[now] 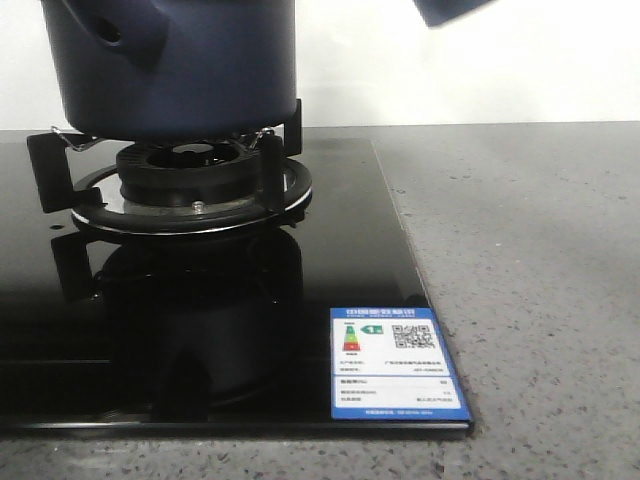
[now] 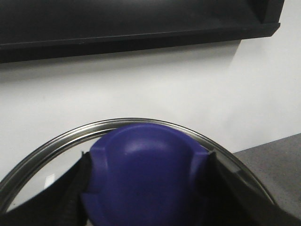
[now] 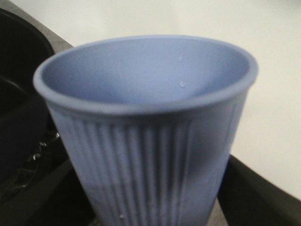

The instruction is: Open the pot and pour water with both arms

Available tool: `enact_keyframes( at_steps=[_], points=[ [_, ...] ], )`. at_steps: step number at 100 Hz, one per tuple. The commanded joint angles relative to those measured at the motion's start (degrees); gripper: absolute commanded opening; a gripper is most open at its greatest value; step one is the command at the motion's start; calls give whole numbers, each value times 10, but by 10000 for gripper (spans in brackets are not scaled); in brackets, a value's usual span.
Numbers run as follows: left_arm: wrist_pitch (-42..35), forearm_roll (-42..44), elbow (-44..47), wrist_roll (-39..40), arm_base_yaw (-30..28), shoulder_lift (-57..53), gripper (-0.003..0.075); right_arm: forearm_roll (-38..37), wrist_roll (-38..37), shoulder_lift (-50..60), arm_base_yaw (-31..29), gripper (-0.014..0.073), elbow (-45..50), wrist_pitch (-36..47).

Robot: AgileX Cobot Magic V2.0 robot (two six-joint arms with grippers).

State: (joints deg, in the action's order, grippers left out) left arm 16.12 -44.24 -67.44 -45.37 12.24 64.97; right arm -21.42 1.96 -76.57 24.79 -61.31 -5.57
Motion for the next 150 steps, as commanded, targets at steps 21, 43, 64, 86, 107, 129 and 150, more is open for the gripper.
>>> enact_keyframes(
  at_steps=[21,43,64,86,107,129,150],
  points=[
    [-54,-13,-25,4,-2,-15,317,-151,1,-35,69,461,-126,-68],
    [-63,-13,-25,4,-2,-15,317,-344,1,-86,143,461,-167,-144],
    [-65,-13,-25,4,-2,-15,317,-514,1,-119,186,461,-175,-183],
    [-65,-13,-25,4,-2,-15,317,-616,1,-131,194,461,-175,-184],
    [-65,-13,-25,4,-2,-15,317,-706,1,-131,194,461,-175,-193],
    [-65,-13,-25,4,-2,-15,317,-766,1,-131,195,461,-175,-229],
    [-65,-13,-25,4,-2,-15,317,-795,1,-130,196,461,-175,-239]
  ],
)
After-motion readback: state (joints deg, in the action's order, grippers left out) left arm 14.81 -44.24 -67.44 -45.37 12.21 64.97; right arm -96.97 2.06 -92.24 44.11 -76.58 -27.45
